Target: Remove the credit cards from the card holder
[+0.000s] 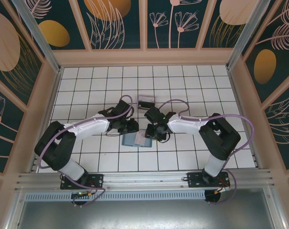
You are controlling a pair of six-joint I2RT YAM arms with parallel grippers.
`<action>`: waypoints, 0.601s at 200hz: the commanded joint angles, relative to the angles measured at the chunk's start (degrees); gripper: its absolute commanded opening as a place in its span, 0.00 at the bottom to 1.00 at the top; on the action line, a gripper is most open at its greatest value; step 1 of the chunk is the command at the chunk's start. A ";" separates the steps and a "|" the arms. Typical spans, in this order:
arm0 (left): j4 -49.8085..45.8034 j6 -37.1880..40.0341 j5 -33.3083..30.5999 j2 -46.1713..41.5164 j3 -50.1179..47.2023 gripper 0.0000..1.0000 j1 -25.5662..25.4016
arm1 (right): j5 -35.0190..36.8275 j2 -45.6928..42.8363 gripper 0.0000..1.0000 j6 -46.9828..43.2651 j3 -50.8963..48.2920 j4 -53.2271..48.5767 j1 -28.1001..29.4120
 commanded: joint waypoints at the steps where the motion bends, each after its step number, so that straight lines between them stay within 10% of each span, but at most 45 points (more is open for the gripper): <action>1: 6.27 -2.15 7.27 -1.31 -2.14 0.27 1.75 | 1.29 0.10 0.40 1.03 -0.73 -1.60 0.03; 120: -0.56 3.04 -0.29 3.36 -3.26 0.11 2.07 | 5.09 5.22 0.57 0.65 5.34 -6.20 1.87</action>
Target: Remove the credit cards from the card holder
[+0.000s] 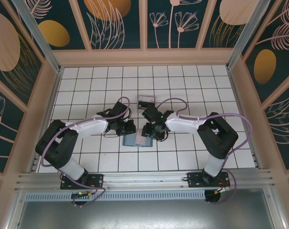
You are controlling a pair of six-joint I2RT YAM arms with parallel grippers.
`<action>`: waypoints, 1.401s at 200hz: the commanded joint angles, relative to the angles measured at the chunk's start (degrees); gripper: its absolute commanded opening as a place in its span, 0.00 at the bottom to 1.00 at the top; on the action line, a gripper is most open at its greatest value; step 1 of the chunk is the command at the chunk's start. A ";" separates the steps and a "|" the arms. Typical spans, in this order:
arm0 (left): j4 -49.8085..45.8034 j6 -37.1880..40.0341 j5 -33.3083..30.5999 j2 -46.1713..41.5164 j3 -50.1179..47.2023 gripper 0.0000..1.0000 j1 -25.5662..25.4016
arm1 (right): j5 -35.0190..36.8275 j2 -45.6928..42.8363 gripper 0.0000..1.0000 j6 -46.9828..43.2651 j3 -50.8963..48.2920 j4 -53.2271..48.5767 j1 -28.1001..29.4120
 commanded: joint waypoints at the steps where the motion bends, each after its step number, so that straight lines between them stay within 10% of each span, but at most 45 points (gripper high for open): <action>1: -2.85 2.28 -2.41 1.31 -0.73 0.11 0.17 | 4.05 3.32 0.57 -0.21 1.82 -3.99 1.00; 280: -11.89 9.17 -17.47 11.44 -1.67 0.12 0.06 | 3.63 7.91 0.34 -0.48 -3.18 -1.18 -0.51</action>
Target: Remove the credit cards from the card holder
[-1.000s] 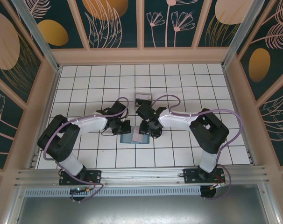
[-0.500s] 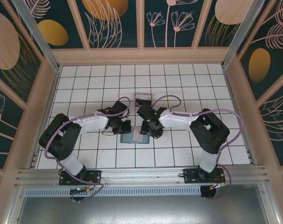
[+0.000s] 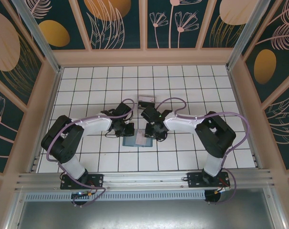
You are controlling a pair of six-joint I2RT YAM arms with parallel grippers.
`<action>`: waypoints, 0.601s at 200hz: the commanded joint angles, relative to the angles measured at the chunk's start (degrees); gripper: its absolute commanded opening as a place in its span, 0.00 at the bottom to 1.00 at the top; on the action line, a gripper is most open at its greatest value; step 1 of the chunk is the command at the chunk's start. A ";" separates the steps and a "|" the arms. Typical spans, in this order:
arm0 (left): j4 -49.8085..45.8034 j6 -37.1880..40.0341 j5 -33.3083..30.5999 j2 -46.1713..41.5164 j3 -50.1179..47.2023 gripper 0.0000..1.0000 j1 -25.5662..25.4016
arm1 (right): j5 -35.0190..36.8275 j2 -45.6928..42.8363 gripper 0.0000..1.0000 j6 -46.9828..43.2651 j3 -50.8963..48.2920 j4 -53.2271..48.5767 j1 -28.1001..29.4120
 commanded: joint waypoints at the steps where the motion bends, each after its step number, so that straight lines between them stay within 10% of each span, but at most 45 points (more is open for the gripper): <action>1: -6.86 1.48 -12.57 6.37 -4.01 0.12 0.72 | 1.50 6.25 0.34 -0.27 -3.96 1.35 -0.39; 120: -4.00 -2.94 -1.45 -6.58 1.41 0.18 0.61 | 0.98 6.22 0.29 -0.80 -3.66 1.44 -0.18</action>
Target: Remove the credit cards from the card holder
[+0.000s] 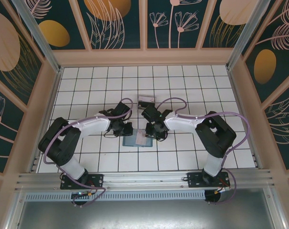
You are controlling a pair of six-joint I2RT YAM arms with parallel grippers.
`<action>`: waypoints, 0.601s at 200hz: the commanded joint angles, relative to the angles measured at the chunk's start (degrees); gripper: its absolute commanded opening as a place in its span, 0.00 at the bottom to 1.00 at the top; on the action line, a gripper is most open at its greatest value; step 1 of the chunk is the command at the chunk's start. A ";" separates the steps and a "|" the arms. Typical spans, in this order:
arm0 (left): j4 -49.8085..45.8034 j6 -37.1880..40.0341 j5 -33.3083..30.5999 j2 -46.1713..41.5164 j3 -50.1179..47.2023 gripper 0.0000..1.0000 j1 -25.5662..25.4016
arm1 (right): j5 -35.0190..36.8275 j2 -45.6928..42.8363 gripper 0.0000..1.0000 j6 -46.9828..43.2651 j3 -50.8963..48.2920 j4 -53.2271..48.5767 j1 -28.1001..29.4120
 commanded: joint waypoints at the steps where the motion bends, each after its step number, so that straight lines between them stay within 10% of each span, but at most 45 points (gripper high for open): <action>1: -1.52 -2.19 0.97 -2.80 1.42 0.18 0.37 | 1.78 6.18 0.29 -0.75 -3.58 1.22 0.10; 120: 7.54 -2.38 14.20 6.22 3.37 0.24 0.43 | 1.70 5.72 0.29 -0.55 -3.15 1.00 0.58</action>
